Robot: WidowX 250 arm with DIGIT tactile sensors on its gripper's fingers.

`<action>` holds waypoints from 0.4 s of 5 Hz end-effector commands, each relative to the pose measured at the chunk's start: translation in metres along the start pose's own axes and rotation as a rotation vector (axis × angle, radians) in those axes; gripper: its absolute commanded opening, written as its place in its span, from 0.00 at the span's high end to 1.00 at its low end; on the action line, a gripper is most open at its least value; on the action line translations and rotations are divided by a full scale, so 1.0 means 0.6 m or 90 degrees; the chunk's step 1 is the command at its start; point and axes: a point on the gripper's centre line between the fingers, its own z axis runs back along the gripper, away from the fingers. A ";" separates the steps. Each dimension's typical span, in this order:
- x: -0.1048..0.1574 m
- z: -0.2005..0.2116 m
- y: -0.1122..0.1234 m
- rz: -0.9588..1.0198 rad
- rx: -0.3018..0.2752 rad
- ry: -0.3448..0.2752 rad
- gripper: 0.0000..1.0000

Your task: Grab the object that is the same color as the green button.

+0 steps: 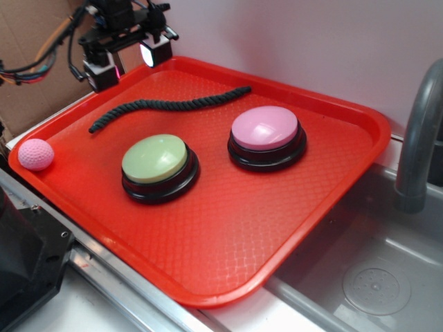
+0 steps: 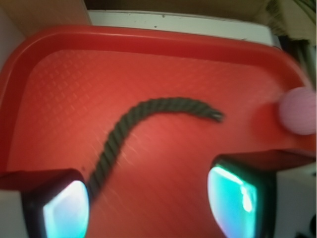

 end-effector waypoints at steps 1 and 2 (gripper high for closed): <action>0.010 -0.036 -0.019 0.113 -0.034 -0.055 0.00; 0.007 -0.062 -0.028 0.127 -0.023 -0.070 0.00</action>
